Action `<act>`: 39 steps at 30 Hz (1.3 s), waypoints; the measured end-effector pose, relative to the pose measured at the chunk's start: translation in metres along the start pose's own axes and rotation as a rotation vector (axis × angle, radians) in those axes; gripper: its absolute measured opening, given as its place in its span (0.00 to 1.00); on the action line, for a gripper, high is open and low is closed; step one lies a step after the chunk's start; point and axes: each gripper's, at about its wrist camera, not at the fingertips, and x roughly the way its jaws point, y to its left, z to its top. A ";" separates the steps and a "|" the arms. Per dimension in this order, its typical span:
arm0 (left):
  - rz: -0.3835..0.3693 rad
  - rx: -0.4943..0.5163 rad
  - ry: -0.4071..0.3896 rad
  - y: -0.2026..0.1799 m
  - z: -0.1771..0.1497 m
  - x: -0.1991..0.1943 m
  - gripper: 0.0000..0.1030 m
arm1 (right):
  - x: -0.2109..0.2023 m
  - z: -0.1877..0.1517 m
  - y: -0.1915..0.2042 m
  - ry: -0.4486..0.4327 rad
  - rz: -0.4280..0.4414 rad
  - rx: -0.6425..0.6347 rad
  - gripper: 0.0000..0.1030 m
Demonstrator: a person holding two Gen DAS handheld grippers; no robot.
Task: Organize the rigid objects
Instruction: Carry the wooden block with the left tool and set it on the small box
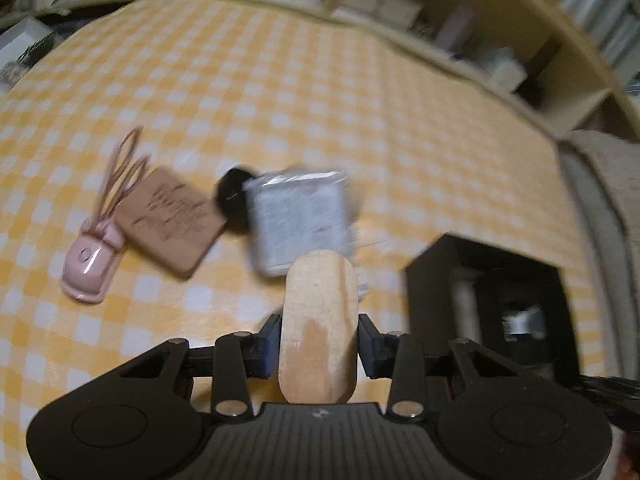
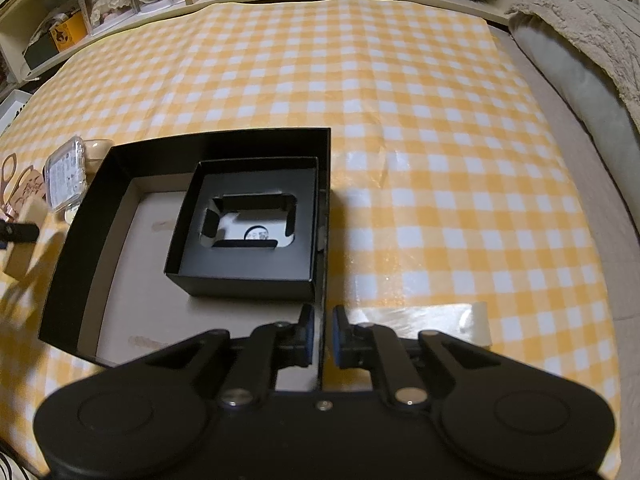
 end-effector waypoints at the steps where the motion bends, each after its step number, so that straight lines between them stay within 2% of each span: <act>1: -0.029 0.011 -0.012 -0.005 -0.002 -0.006 0.39 | 0.000 0.000 0.000 0.000 0.000 -0.001 0.09; 5: -0.135 0.102 -0.037 -0.033 -0.010 -0.021 0.39 | -0.001 0.000 0.000 -0.001 0.001 0.004 0.08; 9: -0.204 0.218 -0.042 -0.067 -0.015 -0.028 0.39 | -0.003 0.001 -0.001 -0.004 0.008 0.008 0.05; 12: -0.226 0.241 -0.040 -0.094 -0.014 -0.021 0.39 | -0.005 0.000 -0.001 -0.009 0.008 0.013 0.04; 17: -0.263 0.208 -0.007 -0.130 -0.006 0.011 0.39 | -0.004 -0.001 -0.002 -0.012 0.009 0.016 0.04; 22: -0.244 0.187 0.024 -0.166 0.003 0.052 0.39 | -0.004 -0.001 -0.002 -0.016 0.013 0.031 0.04; 29: -0.197 0.209 0.070 -0.207 0.003 0.088 0.39 | -0.004 -0.002 -0.003 -0.020 0.018 0.052 0.04; 36: -0.086 0.183 0.048 -0.214 -0.001 0.107 0.39 | -0.005 -0.002 -0.005 -0.022 0.025 0.065 0.04; 39: -0.089 0.162 0.056 -0.210 -0.001 0.111 0.41 | -0.005 -0.002 -0.006 -0.022 0.025 0.073 0.04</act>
